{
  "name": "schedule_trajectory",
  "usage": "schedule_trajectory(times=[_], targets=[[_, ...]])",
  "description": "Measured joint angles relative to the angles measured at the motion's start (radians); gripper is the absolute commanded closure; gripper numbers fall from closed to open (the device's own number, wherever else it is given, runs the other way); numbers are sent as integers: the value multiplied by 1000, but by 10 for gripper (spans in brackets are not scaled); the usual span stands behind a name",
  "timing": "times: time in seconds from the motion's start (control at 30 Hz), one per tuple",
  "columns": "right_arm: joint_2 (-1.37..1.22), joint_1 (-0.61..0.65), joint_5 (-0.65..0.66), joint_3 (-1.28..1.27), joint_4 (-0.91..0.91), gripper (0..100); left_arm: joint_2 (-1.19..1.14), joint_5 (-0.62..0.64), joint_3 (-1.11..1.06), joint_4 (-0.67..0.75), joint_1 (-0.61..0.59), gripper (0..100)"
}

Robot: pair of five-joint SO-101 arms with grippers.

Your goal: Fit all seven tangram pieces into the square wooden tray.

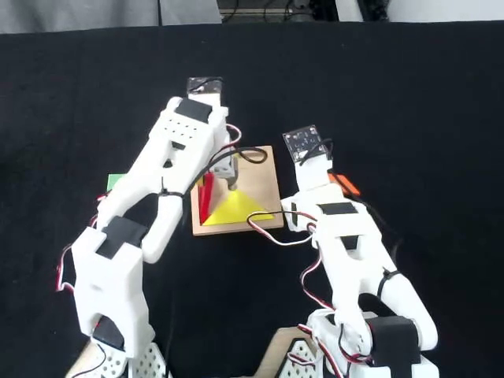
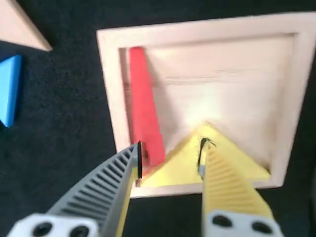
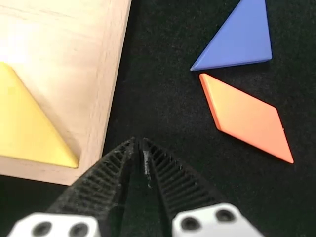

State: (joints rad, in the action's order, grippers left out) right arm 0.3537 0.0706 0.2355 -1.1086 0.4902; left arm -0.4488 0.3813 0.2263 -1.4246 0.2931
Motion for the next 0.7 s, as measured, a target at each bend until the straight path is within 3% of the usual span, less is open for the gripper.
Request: schedule_trajectory(times=[0.27,0.4,0.53,0.7], targets=[[0,0,0,0,0,987,0,-3,20,26,29,795],[0,-2,0,0,0,987,-15,-3,20,149,31,795],[0,-95,-43,0,0,987,-66,-3,-8,339,61,795],[0,-124,-80,0,0,987,-117,-3,-14,387,84,795]])
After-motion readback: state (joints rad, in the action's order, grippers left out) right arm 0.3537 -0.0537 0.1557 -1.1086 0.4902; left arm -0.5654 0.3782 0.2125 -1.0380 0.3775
